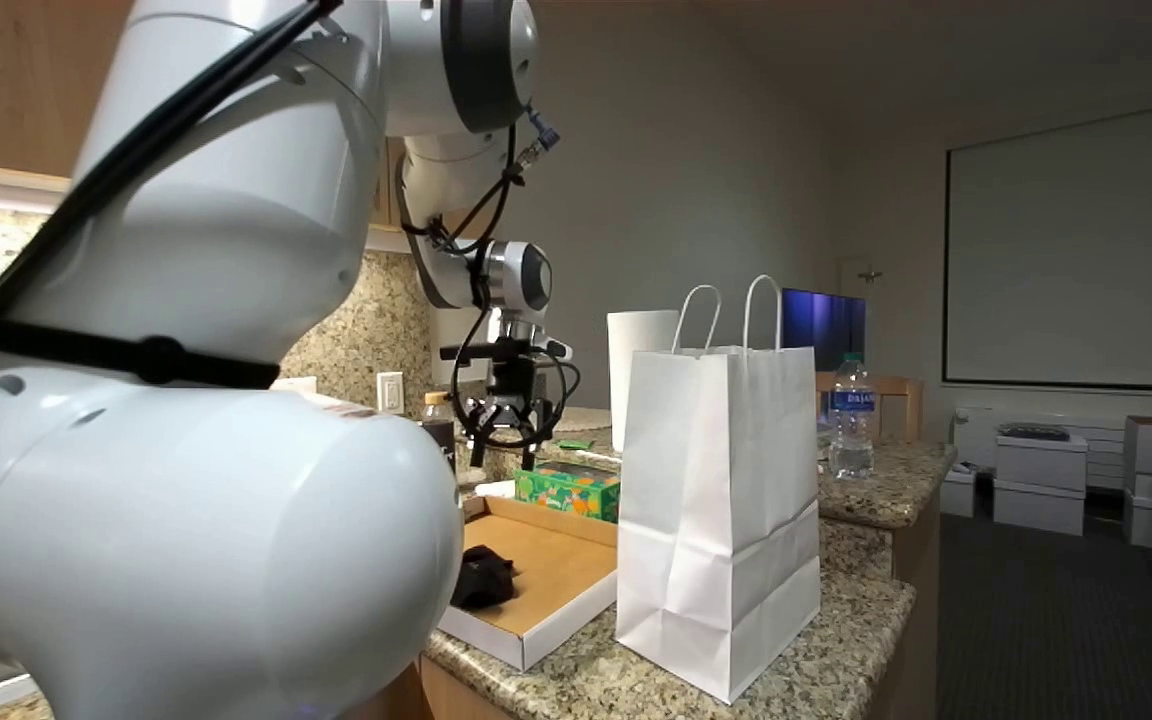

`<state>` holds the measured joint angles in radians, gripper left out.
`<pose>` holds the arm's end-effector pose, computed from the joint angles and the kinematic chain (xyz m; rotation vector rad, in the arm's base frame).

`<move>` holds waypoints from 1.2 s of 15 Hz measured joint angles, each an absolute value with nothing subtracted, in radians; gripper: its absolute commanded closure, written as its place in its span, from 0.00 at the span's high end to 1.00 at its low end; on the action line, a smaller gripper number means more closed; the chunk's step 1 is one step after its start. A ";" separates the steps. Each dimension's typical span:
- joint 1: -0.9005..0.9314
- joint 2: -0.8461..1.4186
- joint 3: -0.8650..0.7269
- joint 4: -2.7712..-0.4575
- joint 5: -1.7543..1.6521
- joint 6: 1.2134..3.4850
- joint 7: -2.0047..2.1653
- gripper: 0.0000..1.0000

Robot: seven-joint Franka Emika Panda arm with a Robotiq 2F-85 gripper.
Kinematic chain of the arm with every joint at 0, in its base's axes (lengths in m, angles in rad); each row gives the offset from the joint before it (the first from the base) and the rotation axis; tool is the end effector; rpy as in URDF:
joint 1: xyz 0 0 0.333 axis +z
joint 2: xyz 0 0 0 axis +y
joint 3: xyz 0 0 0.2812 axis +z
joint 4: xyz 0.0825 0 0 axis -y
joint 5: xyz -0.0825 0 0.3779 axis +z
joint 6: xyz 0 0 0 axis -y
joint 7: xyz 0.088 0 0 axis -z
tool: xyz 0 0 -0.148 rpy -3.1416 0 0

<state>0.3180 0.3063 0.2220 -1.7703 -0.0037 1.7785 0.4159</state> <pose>0.4952 0.2920 0.3021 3.0274 0.1896 -0.4391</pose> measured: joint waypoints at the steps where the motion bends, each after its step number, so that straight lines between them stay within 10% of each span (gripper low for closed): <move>1: 0.318 0.305 0.222 -1.796 0.001 1.823 0.424 1.00; 18: 0.333 0.318 0.217 -1.875 -0.003 1.973 0.493 1.00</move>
<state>0.3328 0.3184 0.2165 -1.8751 -0.0030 1.9735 0.4931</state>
